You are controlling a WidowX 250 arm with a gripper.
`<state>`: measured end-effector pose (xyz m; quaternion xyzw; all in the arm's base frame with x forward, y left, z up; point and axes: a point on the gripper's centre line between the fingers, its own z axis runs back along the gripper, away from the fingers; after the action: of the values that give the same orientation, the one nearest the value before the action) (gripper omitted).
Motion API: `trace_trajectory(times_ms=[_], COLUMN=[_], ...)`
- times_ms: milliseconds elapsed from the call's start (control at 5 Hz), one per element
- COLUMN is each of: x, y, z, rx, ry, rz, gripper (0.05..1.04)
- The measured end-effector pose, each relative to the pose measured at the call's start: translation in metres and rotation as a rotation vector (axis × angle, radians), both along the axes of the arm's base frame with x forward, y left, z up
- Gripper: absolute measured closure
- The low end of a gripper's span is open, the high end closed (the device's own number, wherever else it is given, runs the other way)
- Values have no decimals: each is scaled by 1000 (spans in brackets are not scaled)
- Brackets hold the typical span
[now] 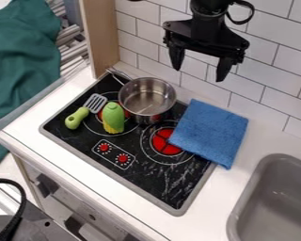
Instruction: Move the green spatula to the bottom right of burner
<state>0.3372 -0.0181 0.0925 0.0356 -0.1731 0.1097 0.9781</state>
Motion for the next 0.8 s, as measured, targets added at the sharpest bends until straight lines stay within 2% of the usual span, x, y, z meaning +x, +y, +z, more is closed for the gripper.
trace_trajectory(times_ms=[200,400,600,800], x=[-3,-2,0,-6], y=[0,24,66,112], z=[-12,-15,-11,-1], rx=[-1,-25,-25,6], ry=[38,55,55,84], rz=[-1,-16,-8,-14], gripper=[85,85,85,85])
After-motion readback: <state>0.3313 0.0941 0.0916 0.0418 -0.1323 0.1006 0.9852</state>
